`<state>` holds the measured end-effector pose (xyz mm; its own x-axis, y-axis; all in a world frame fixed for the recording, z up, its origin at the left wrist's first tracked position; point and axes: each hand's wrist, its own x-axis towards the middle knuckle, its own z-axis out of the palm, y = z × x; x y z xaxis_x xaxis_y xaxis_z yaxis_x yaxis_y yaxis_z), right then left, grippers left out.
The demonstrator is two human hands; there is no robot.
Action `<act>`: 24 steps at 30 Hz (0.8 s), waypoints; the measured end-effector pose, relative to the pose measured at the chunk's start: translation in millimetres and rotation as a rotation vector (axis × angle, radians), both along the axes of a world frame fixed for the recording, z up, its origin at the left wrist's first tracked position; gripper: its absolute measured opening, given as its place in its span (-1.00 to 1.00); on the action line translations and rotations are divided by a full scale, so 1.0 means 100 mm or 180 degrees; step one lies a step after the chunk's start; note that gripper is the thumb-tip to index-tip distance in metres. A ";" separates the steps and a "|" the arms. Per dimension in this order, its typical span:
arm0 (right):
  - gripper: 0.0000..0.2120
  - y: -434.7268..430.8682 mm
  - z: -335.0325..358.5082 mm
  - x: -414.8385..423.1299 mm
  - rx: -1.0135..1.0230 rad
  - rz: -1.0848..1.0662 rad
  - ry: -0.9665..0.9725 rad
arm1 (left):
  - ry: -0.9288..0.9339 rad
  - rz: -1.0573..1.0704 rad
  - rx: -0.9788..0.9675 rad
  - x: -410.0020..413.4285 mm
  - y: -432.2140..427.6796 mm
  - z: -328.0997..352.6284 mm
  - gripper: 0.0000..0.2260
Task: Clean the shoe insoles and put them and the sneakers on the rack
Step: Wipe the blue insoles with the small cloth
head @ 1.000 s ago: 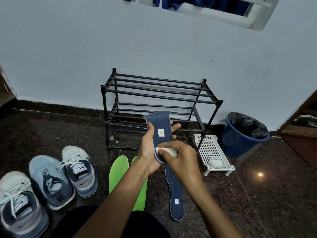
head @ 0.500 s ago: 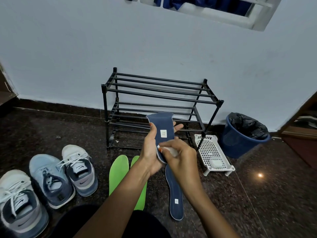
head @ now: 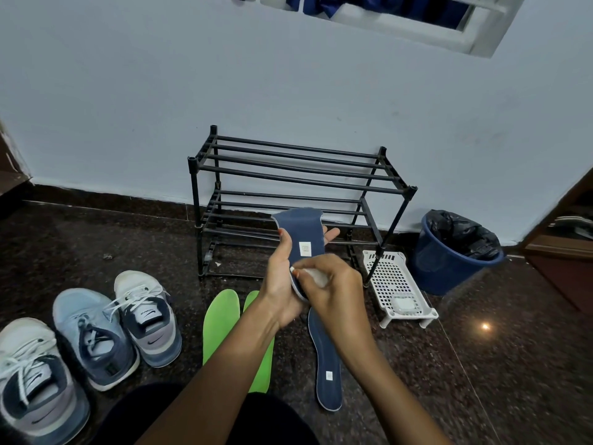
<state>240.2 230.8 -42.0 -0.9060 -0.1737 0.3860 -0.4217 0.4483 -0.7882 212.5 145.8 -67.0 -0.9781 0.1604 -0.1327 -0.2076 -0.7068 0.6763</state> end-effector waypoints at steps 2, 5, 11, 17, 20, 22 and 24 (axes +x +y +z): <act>-0.87 0.00 0.02 -0.06 0.0145 -0.0189 0.0132 | 0.0007 -0.0137 -0.0030 0.02 0.02 0.02 -0.35; -0.87 -0.02 0.03 -0.11 0.0268 -0.0334 0.0204 | 0.0027 -0.0132 -0.0011 0.03 0.02 0.02 -0.36; -0.85 0.00 -0.03 0.03 0.0062 0.0101 0.0028 | 0.0045 0.0078 0.0045 0.00 -0.01 0.00 -0.37; -0.88 0.03 0.01 -0.08 0.0272 -0.0128 0.0217 | 0.0067 -0.0066 0.0053 0.02 0.00 0.03 -0.37; -0.87 0.05 0.01 -0.15 0.0357 -0.0278 0.0334 | 0.0119 -0.0111 -0.0006 0.03 0.01 0.03 -0.36; -0.86 0.05 -0.01 -0.13 0.0345 -0.0214 0.0320 | 0.0118 -0.0096 -0.0006 0.02 0.00 0.01 -0.36; -0.87 0.06 -0.05 -0.07 0.0311 -0.0035 0.0275 | 0.0082 0.0035 0.0044 0.01 -0.02 -0.01 -0.35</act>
